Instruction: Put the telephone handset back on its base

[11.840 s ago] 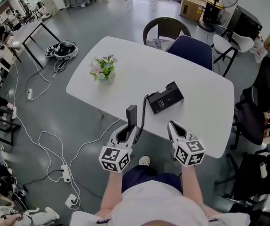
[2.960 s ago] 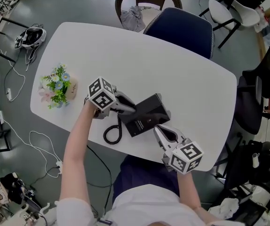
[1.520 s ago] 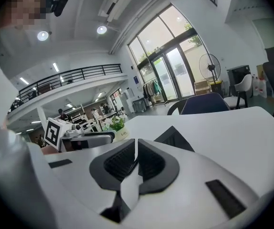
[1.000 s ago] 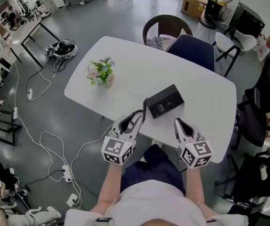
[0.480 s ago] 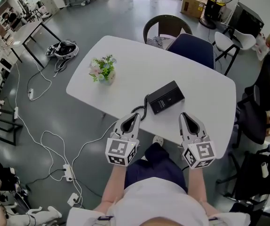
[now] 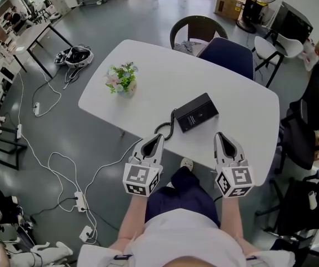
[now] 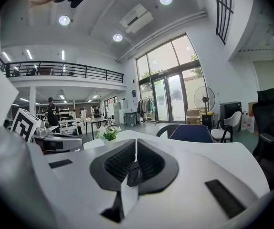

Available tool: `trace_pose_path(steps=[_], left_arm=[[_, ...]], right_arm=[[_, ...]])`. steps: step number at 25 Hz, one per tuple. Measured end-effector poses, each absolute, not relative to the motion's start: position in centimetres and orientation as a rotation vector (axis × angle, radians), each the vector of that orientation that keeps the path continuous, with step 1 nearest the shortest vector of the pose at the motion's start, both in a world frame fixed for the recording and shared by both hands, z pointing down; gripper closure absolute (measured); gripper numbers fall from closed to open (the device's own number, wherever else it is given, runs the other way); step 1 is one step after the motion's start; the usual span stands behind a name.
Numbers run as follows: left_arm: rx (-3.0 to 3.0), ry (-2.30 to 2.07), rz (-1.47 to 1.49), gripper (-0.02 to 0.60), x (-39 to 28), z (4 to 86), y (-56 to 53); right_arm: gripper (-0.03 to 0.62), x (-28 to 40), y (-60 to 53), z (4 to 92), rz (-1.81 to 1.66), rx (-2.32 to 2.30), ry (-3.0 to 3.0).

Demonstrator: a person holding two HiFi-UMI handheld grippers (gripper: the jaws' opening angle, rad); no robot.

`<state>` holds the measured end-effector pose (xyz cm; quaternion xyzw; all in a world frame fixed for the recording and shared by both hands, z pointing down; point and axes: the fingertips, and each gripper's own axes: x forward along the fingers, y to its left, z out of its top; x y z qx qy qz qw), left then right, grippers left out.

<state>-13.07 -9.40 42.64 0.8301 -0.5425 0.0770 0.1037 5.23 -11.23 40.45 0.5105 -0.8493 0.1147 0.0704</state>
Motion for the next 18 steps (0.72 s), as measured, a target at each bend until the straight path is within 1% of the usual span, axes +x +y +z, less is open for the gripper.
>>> trace_pose_path(steps=[18], left_arm=[[2.465, -1.570, 0.190, 0.566, -12.51, 42.83, -9.81]], right_arm=[[0.556, 5.42, -11.45, 41.32, 0.387, 1.553, -2.540]])
